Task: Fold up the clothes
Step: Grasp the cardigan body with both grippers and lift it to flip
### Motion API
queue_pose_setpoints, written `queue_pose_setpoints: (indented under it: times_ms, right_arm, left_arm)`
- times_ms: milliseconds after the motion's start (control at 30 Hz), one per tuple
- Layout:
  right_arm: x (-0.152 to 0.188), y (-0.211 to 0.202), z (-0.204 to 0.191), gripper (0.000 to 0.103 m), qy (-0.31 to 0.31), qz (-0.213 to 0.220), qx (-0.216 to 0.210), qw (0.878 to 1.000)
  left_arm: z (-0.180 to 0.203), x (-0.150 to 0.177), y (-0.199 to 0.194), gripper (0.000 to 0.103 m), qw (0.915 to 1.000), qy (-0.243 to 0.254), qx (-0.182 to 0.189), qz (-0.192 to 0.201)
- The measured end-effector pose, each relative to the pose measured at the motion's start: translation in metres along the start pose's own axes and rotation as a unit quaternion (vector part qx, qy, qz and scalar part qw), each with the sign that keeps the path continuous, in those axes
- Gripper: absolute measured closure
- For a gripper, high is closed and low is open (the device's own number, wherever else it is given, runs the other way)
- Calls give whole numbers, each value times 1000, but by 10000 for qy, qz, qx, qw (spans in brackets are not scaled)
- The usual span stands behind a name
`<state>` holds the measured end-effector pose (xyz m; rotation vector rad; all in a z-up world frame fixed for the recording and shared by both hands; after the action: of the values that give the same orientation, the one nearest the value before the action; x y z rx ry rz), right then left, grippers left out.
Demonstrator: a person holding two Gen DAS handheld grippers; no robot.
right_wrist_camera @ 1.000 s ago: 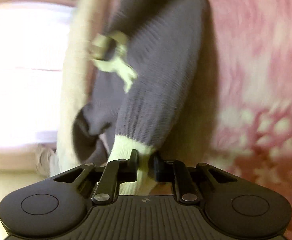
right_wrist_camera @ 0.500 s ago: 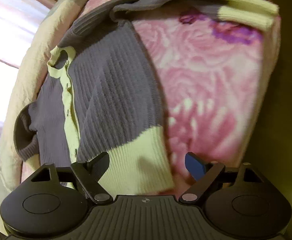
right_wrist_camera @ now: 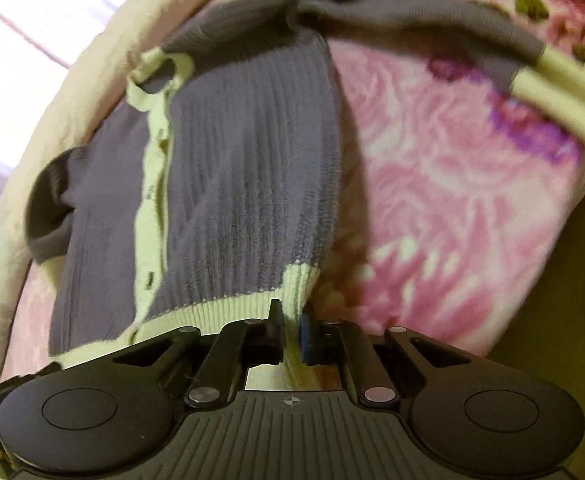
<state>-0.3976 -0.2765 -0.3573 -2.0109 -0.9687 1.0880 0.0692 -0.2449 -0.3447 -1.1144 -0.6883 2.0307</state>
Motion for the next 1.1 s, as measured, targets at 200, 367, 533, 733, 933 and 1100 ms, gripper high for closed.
queue_pose_setpoints:
  times_ms: [200,367,533,733,933,1100]
  right_arm:
    - [36,-23,32,98,-177,-890,719,9933]
    - [21,-14,32,26,-770,-1110,1225,9832]
    - [-57,-2,1,23,-1749,-311,1238,9763]
    - [-161,63,-44,23,-3069,337,934,9465]
    - [-234,140,-85,23,-3919,402,339,9185]
    - [-246,211,-92,23,-4093,-116,-61,9123]
  left_arm:
    - [15,90,-18,100,9880,-17,-562,-1438]
    - [8,58,-12,88,9816,707,-1233,-1279]
    - [-3,-64,13,69,9779,1384,-1564,126]
    - [69,-181,93,52,9438,3141,-819,631]
    - [108,-214,202,28,9224,3724,-1022,-45]
    - [54,-195,246,83,9055,3731,-1944,-561]
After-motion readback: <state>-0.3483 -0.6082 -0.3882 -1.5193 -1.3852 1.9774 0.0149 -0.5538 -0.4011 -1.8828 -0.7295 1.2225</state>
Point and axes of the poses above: each gripper's, at about its wrist camera, not at the fingertips, and y roughly the way its jaws point, z to its right, x to its underside, the point moved 3 cm from there along y, roughly the way its jaws point, and after that the axes turned 7 degrees about z, right-handed, at the moved point
